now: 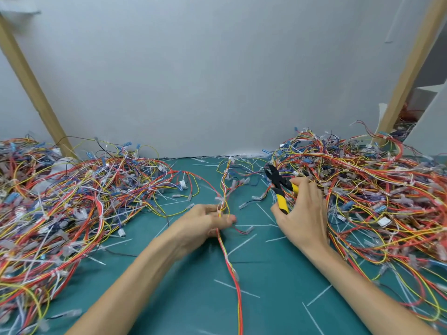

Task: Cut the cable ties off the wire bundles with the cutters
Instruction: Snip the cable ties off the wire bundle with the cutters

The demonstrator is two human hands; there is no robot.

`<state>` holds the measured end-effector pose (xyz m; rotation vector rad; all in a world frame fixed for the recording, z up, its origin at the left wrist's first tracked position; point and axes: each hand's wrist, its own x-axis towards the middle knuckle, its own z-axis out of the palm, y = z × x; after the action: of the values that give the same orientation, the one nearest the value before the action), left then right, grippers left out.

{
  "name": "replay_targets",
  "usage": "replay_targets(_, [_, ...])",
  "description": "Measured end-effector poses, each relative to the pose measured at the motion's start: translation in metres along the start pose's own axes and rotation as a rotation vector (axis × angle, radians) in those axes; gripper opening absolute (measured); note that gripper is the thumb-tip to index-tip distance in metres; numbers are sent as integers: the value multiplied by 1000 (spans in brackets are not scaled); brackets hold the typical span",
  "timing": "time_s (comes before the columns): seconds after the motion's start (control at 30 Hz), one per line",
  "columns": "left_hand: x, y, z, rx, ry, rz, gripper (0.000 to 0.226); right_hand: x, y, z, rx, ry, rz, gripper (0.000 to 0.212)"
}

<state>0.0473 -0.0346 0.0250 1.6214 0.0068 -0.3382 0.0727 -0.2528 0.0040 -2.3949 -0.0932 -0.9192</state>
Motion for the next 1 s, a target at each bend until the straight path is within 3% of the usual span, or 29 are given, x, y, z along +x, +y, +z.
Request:
replay_targets(0.07, [-2,3,-5,55,24,-5,21,0,-1,-1,-7,-12,0,53])
replay_targets(0.2, [-9,5,-8,281,186,63,18,0,-2,-3,3,-28,2,52])
replay_targets(0.3, [-13,21,-13,419,219,128,19,1,-2,-3,38,-30,13,51])
replay_targets(0.47, [-3,91,-28,880,250,386,18,3,2,-1,121,-21,88,49])
replay_targets(0.57, [2,119,-29,888,190,416,12,2,3,0,235,16,126,50])
replay_targets(0.67, [6,94,-24,979,119,357,17,3,4,-2,357,56,186,42])
replay_targets(0.83, [-5,-8,-10,935,321,342,25,6,6,-4,478,74,212,29])
replay_targets(1.0, [-5,-20,-15,823,372,414,29,6,4,-6,579,45,222,28])
